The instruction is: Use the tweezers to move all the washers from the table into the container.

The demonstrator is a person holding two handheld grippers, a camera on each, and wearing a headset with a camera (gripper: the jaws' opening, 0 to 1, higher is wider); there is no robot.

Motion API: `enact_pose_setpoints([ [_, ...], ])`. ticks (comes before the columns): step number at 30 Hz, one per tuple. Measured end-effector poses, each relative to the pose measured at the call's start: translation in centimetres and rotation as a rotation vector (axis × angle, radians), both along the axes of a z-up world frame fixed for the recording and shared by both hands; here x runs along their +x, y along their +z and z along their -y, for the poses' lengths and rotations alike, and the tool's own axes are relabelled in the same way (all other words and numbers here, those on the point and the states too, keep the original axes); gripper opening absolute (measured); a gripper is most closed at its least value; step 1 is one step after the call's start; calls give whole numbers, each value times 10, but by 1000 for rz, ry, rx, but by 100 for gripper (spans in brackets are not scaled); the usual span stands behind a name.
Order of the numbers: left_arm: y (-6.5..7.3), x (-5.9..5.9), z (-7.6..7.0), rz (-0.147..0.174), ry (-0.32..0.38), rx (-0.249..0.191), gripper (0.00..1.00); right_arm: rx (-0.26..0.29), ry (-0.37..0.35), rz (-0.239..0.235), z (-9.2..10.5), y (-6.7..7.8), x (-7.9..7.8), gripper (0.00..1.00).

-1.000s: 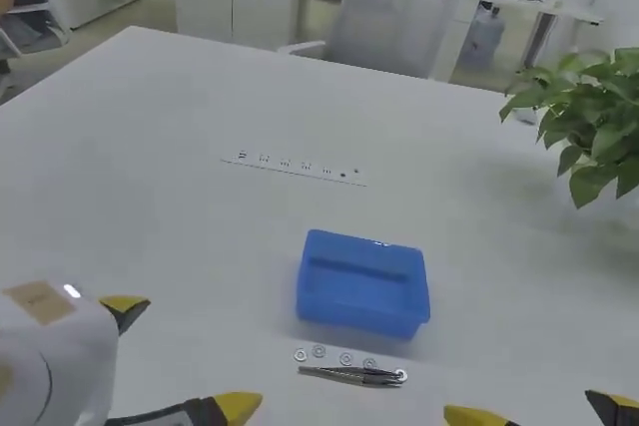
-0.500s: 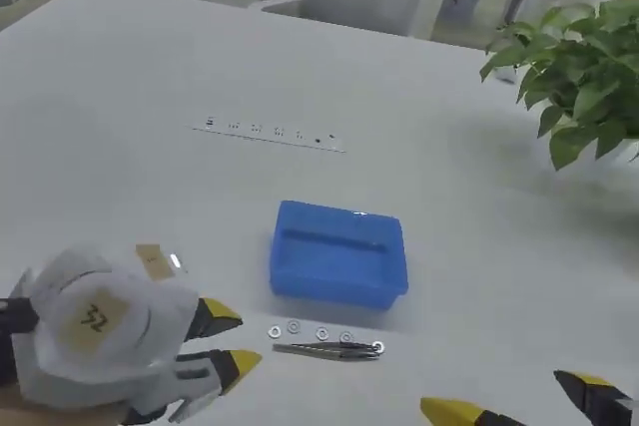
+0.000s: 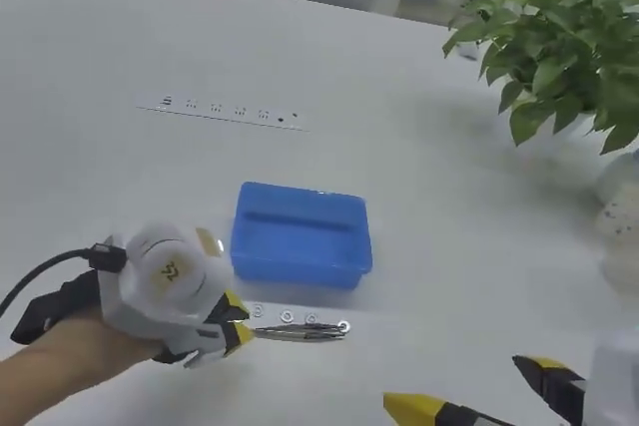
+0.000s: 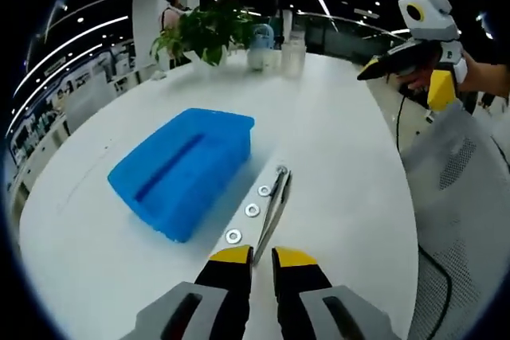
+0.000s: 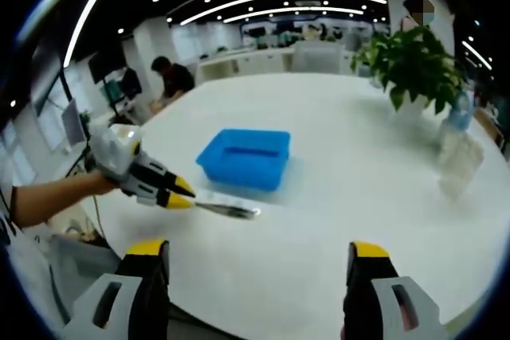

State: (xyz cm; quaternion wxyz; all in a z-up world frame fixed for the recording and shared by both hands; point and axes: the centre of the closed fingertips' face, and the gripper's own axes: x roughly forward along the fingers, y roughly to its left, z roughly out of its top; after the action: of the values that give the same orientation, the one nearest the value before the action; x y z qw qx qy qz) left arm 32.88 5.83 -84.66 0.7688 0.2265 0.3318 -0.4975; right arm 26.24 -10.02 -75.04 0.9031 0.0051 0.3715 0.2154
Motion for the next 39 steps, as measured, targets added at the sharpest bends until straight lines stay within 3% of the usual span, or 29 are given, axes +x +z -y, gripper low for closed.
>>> enact_pose_setpoints([
  [7,-15,4,0,10,-41,50,4,1,-1,3,-1,3,-3,90],
  [14,-9,-3,2,37,-111,49,0,0,17,4,-10,5,-5,90],
  [17,-1,-6,3,47,-117,36,0,4,37,15,-17,9,-3,89],
  [19,9,-6,3,70,-112,21,0,1,54,23,-22,11,-1,89],
  [22,26,-10,5,73,-84,-21,0,-11,98,27,-32,12,-2,86],
  [27,51,-20,5,117,-71,-49,0,-10,144,30,-47,12,-2,85],
  [34,78,-31,9,153,-53,-106,0,7,236,38,-72,11,0,81],
  [36,86,-33,9,166,-51,-122,0,25,313,31,-85,10,-3,74],
  [37,89,-34,9,169,-53,-130,0,32,344,23,-91,9,-4,66],
  [39,100,-37,8,190,-62,-149,0,48,378,37,-103,11,-1,59],
])
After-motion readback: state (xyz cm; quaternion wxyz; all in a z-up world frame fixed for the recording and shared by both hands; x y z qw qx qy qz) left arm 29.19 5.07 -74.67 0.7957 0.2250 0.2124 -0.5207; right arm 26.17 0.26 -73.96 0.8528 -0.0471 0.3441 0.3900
